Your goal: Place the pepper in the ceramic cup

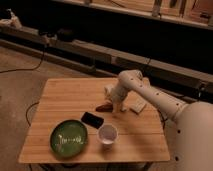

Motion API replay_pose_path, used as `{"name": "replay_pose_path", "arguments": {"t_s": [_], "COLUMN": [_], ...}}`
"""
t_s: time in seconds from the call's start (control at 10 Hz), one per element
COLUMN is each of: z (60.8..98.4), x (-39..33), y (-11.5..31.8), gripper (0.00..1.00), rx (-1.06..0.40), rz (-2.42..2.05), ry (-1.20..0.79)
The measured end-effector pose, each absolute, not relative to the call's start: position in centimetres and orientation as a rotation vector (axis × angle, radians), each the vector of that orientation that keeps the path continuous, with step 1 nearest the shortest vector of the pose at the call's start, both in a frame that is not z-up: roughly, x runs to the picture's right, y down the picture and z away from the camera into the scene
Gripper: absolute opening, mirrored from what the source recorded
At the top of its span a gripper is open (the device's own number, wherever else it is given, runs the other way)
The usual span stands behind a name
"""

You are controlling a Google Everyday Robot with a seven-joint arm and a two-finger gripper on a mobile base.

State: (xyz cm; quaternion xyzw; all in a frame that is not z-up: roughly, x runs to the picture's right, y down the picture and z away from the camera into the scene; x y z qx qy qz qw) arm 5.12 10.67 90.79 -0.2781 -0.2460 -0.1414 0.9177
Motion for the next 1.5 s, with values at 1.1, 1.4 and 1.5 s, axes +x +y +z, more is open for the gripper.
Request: {"name": "replay_pose_path", "arguments": {"t_s": [1.1, 1.4, 1.5], "z": [93.4, 93.8, 93.7], "x": [5.8, 6.1, 6.1], "y": [12.4, 12.0, 11.9], "gripper": [0.34, 0.34, 0.34], "rx": [-0.637, -0.621, -0.611], "rz": [-0.267, -0.285, -0.302], "ry": [-0.436, -0.399, -0.387]}}
